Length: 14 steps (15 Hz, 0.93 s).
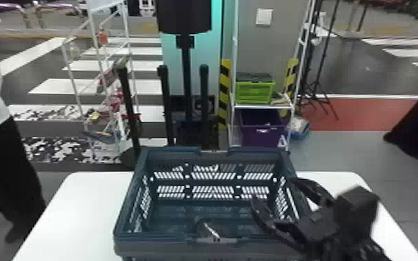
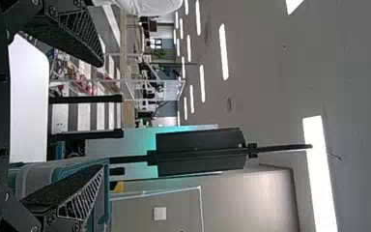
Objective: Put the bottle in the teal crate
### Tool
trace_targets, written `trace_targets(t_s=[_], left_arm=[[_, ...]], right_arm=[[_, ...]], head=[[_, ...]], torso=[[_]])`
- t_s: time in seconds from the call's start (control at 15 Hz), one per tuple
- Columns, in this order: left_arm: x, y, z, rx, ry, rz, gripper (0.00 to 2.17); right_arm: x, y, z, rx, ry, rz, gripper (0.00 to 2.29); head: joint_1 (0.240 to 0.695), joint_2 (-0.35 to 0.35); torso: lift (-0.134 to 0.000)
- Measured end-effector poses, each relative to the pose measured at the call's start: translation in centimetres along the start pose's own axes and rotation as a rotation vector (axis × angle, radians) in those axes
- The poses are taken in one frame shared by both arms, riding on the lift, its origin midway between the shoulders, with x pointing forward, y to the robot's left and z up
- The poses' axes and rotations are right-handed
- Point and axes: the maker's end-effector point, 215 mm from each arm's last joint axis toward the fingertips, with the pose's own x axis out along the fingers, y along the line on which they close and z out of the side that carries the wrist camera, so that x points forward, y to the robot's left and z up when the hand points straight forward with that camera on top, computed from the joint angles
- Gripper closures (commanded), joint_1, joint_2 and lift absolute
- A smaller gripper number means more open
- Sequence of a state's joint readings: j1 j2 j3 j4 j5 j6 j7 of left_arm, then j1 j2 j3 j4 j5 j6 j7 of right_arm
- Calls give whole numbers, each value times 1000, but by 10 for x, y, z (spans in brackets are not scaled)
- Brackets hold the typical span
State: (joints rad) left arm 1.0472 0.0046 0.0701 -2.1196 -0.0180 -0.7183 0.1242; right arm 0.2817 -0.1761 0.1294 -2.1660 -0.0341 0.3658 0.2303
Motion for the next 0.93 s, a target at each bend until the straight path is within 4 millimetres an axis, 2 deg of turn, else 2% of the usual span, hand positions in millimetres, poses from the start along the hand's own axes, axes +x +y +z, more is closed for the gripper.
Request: trace_targets(t_s=[0.2,0.53,0.67,0.93], left_arm=[[1,-6,0,-5,0,-7,144],[2,-14,1,-3,-1,-19,140],[2,-15,2,-2,-3,-22,144],[3,-19,3,-8,-7,-28,140]], right_arm=[[-54,-4,-6,5,-60,-76,87],[-122,5,-37,50,-55,-180,87],[-143,11,-45,70,-51,-205,87],[-168,20,-35,83,-129,-201,90]], head=[[499,0],[499,0],[499,0],[499,0]], torso=[[0],[0],[0],[0]])
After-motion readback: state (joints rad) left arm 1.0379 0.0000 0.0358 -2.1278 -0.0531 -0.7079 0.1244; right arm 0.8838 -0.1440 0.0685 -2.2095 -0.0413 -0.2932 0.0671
